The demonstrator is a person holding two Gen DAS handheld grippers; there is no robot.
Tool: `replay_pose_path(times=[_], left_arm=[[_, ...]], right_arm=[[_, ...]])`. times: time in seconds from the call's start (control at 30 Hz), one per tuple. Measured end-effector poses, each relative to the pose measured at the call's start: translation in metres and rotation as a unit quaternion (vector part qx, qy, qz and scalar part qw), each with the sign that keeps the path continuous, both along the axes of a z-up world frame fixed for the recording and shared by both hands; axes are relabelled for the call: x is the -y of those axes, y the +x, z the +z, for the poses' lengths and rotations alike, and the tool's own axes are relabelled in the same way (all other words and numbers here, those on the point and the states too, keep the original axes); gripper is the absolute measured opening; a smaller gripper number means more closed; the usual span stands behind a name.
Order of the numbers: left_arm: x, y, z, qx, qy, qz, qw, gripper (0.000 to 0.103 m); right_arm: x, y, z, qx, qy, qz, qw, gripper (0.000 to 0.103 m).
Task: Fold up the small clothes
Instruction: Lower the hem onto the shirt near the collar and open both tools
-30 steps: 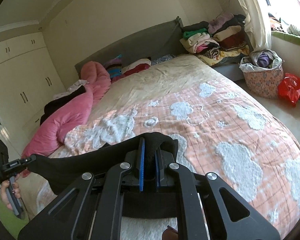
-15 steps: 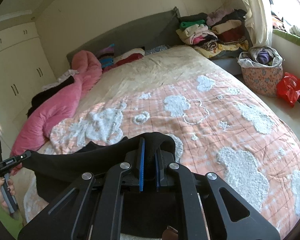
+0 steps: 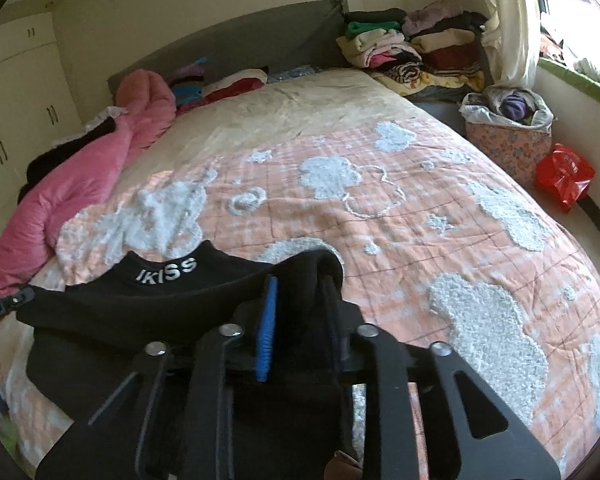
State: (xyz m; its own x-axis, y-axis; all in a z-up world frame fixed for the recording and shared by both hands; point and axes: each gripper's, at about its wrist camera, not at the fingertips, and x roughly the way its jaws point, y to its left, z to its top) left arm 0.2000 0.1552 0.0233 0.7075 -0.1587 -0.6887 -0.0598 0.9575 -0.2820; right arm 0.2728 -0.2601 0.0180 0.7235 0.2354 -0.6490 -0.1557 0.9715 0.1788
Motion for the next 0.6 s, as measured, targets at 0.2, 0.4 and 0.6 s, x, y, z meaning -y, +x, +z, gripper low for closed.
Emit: replay_pose_path(times=[0.2,0.4,0.6], left_arm=[[0.006,-0.019,0.018,0.039,0.024,0.002,0.9989,0.036],[0.043,-0.025,-0.003,-0.009,0.026,-0.07,0.9971,0.011],[0.077,-0.01,-0.046,-0.071,0.077,-0.105,0.989,0.007]], right_arm=[[0.004,-0.016,0.005,0.024,-0.006,0.004,1.0,0.051],[-0.019,-0.022,-0.004,-0.004,-0.035,0.064,0.997,0.019],[-0.043,-0.004,-0.037,-0.058,-0.102,0.076,0.99,0.017]])
